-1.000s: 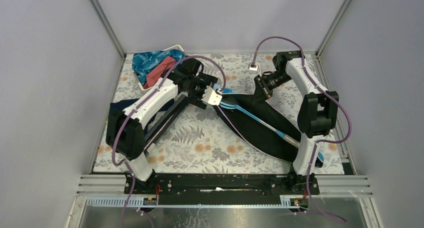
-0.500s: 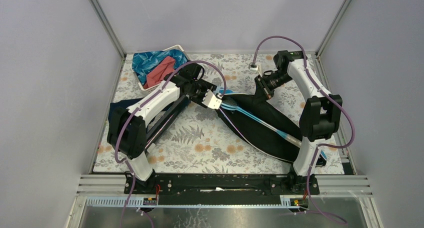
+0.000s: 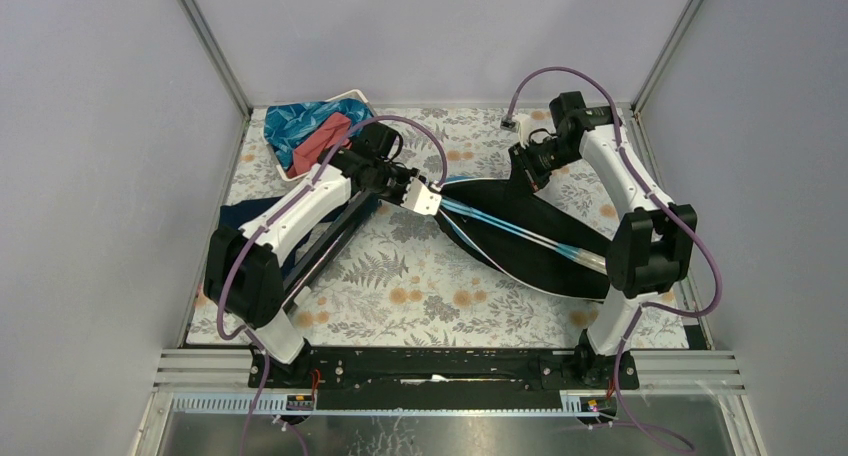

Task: Pack up the badminton gear
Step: Zip the racket bag at the center of the board.

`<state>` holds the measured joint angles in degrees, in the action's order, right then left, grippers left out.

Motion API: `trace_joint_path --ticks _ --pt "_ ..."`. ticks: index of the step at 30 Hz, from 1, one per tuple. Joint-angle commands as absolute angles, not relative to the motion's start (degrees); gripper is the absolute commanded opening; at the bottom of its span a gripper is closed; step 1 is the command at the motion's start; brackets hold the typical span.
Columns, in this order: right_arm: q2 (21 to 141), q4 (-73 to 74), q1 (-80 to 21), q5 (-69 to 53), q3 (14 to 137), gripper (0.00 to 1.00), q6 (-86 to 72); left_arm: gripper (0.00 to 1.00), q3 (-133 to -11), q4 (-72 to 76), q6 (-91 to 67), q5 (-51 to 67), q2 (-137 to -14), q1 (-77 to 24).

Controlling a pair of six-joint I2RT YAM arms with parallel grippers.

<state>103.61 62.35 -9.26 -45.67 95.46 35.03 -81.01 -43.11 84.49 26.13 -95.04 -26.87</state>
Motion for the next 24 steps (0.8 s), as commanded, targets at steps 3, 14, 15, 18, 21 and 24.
trace_joint_path --ticks 3,14,15,18,21,24 --pt "96.8 56.0 -11.2 -45.5 93.3 0.26 29.5 0.02 -78.9 -45.7 78.4 31.0 -92.0 -26.5" --pt "89.2 47.0 -13.5 -45.6 91.1 0.69 24.1 0.00 -78.5 -40.6 68.7 39.3 -92.1 -26.5" --pt "87.3 44.8 -13.6 -46.7 89.4 0.67 22.5 0.00 -78.2 -39.9 67.6 40.4 -92.1 -26.5" --pt "82.5 34.4 -13.8 -49.7 81.5 0.60 16.2 0.00 -76.8 -37.5 64.6 42.9 -92.0 -26.5" --pt "78.9 25.1 -14.3 -51.9 74.1 0.55 10.8 0.00 -75.1 -35.5 62.8 43.9 -91.7 -26.5" --pt "78.1 20.1 -15.2 -53.6 70.0 0.50 7.4 0.00 -74.3 -35.3 61.6 44.5 -91.4 -26.8"
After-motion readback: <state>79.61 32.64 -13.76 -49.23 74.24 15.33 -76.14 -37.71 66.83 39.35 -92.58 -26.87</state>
